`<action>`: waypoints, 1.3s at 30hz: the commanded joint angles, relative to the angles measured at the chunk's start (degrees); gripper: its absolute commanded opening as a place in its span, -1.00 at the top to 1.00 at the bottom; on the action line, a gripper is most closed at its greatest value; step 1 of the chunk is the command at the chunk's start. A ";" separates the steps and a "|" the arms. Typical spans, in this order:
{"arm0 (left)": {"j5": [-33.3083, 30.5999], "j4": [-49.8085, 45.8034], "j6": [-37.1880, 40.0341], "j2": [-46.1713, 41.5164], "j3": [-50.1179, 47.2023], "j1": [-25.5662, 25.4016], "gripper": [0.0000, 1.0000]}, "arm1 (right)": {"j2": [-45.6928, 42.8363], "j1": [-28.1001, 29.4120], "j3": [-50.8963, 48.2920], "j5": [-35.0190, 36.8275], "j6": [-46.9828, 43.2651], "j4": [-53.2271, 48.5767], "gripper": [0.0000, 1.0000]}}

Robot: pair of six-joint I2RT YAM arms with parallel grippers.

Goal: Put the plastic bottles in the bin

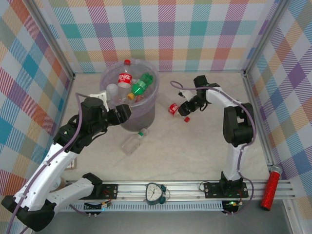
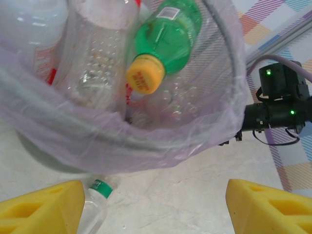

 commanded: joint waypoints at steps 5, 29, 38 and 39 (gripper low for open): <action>1.86 3.52 0.17 4.72 4.94 -1.50 -0.53 | -10.58 -0.65 -9.03 -0.36 6.13 6.79 -0.15; 7.35 19.34 -3.07 23.76 19.70 -6.52 -0.71 | -38.90 4.10 -22.05 9.60 18.37 6.79 -0.48; 0.53 7.97 0.98 18.40 19.20 -6.44 -0.78 | -12.36 9.82 -10.98 15.24 12.71 11.85 -0.98; 0.18 7.42 1.34 17.98 18.95 -6.39 -0.78 | -9.97 10.42 -9.84 15.55 12.57 12.52 -0.98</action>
